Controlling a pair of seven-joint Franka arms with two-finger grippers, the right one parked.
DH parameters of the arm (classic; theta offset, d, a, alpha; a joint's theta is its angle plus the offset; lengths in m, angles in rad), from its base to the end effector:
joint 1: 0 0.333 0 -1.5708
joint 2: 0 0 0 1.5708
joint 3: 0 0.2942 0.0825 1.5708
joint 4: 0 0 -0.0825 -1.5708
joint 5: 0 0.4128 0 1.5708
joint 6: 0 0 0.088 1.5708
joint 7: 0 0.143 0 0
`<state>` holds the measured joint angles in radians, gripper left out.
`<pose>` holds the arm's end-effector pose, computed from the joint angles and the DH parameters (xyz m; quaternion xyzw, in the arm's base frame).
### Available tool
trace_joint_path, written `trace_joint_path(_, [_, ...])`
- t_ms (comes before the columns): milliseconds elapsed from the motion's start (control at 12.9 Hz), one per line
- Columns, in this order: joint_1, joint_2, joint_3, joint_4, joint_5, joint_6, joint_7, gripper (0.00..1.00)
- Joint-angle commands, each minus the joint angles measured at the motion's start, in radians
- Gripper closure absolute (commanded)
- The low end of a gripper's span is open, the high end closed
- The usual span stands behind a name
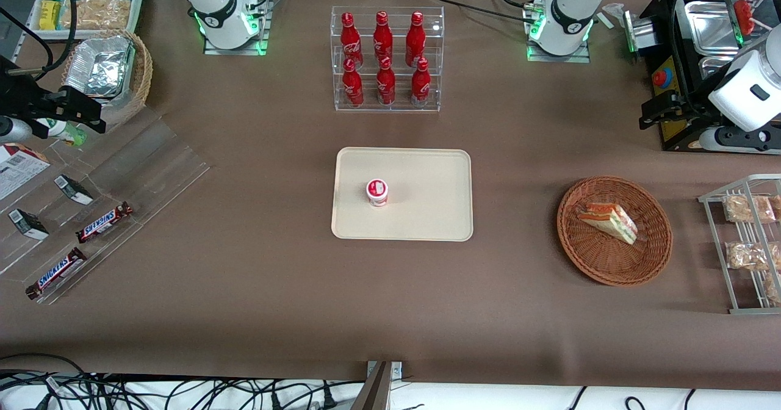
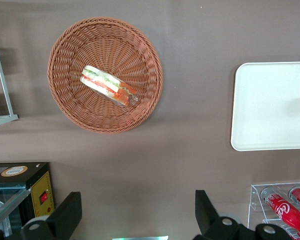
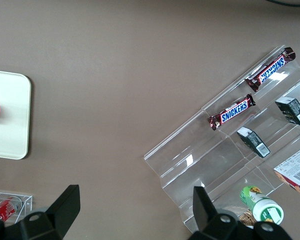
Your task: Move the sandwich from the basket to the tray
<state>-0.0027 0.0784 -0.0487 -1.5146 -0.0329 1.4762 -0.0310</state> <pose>0.5895 -0.0344 0.5410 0.9981 -0.0108 -0.0590 0.0159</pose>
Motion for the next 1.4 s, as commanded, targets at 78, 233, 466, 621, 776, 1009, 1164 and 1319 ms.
trace_joint_path(78, [-0.003,0.012,0.015,0.001,-0.018,-0.011,0.019,0.0])
trace_joint_path(233, [-0.005,0.044,0.02,0.007,-0.004,-0.002,0.01,0.0])
trace_joint_path(466, [0.003,0.122,0.041,0.011,0.033,0.07,-0.085,0.0])
trace_joint_path(621, [0.004,0.176,0.043,0.004,0.047,0.108,-0.191,0.0])
trace_joint_path(776, [0.013,0.202,0.044,-0.025,0.083,0.176,-0.321,0.0])
trace_joint_path(1009, [0.027,0.202,0.044,-0.143,0.087,0.336,-0.51,0.0])
trace_joint_path(1164, [0.032,0.205,0.044,-0.209,0.087,0.438,-0.623,0.0])
trace_joint_path(1319, [0.033,0.21,0.044,-0.298,0.088,0.566,-0.739,0.0])
